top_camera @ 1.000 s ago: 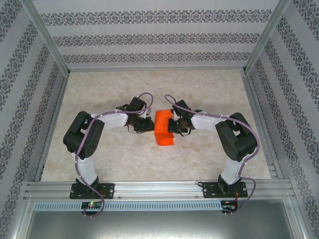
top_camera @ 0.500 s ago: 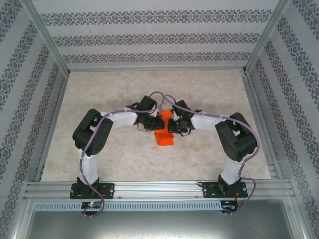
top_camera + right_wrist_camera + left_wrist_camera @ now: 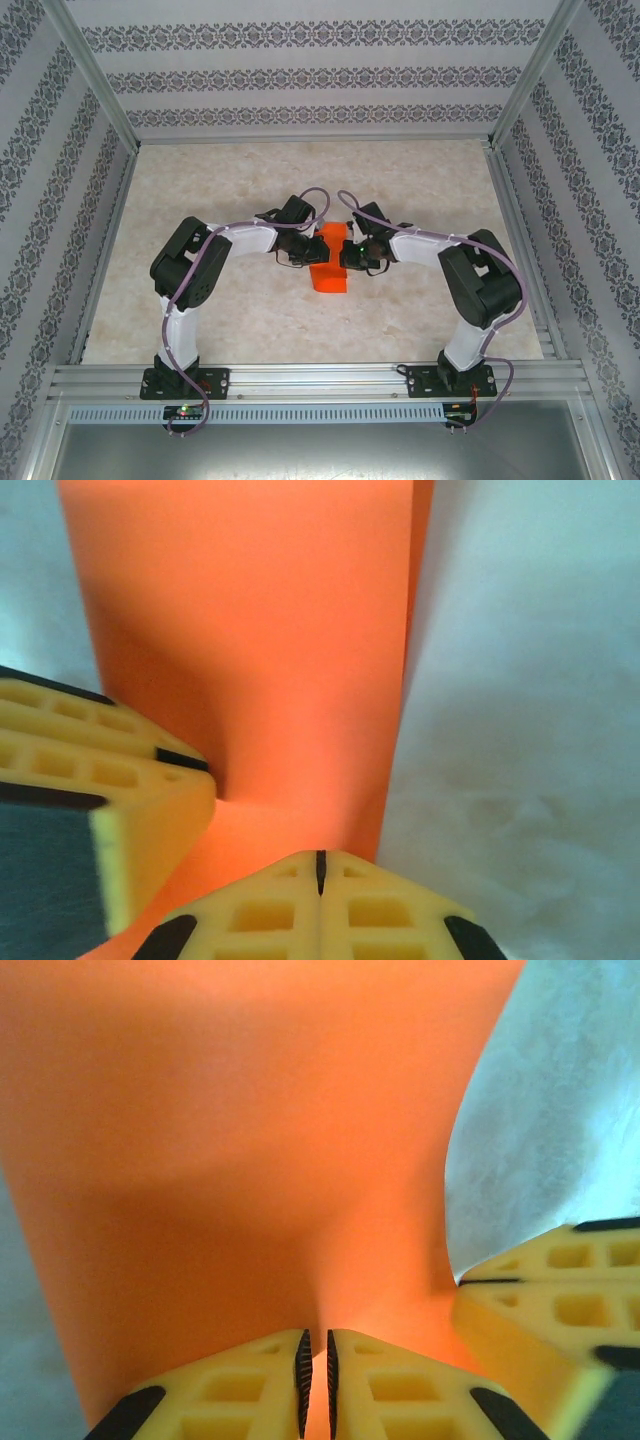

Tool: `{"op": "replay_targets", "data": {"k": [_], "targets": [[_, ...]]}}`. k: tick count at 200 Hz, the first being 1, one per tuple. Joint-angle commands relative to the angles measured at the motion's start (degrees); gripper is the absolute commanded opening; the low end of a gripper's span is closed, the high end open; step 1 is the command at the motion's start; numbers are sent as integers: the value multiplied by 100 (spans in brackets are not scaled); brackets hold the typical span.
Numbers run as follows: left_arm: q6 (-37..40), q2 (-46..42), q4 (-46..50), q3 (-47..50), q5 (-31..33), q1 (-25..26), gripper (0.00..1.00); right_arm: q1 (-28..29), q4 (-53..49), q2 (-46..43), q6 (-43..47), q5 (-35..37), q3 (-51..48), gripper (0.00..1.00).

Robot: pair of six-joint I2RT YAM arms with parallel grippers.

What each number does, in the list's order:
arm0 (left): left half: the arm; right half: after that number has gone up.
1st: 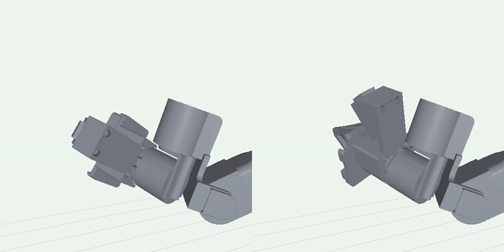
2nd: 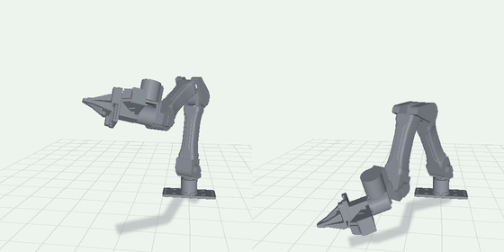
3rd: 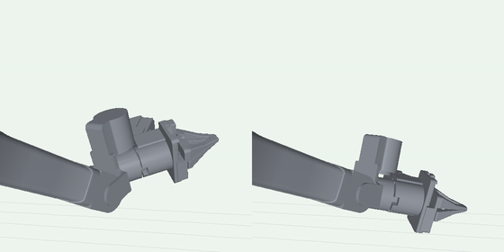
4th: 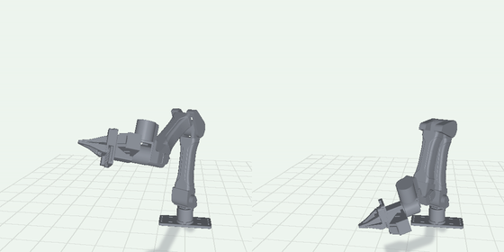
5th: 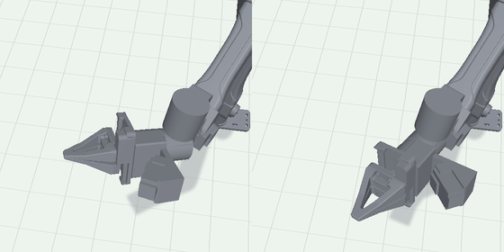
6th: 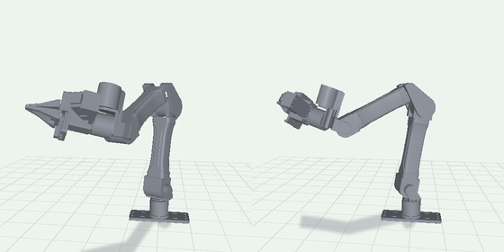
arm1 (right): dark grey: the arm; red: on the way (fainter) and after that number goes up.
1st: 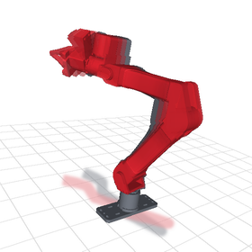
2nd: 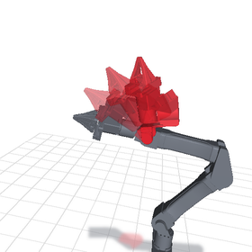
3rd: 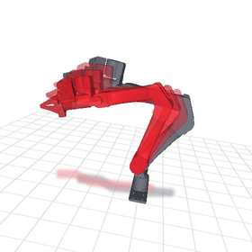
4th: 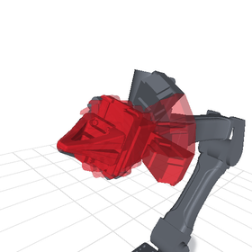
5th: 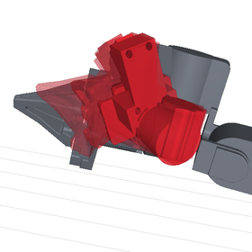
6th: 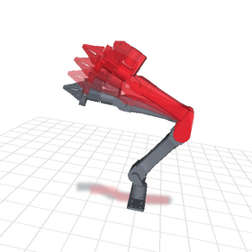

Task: Fold a paper plane with a square sheet of paper (fold left side to right side)
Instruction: Hold the square sheet of paper at the center of the table.

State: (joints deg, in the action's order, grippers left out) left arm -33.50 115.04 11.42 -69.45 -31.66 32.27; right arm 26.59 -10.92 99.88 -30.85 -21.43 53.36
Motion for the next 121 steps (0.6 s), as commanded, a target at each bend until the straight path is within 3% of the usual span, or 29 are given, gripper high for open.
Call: {"op": "replay_targets", "data": {"k": [1, 69, 121], "targets": [[-80, 118, 126, 173, 211, 130, 18, -162, 381, -106, 94, -523, 98, 4], [-74, 134, 141, 151, 210, 165, 18, -160, 754, 697, -20, -702, 712, 3], [-27, -4, 197, 97, 192, 165, 19, -161, 362, 1269, -68, -535, 970, 3]]}}
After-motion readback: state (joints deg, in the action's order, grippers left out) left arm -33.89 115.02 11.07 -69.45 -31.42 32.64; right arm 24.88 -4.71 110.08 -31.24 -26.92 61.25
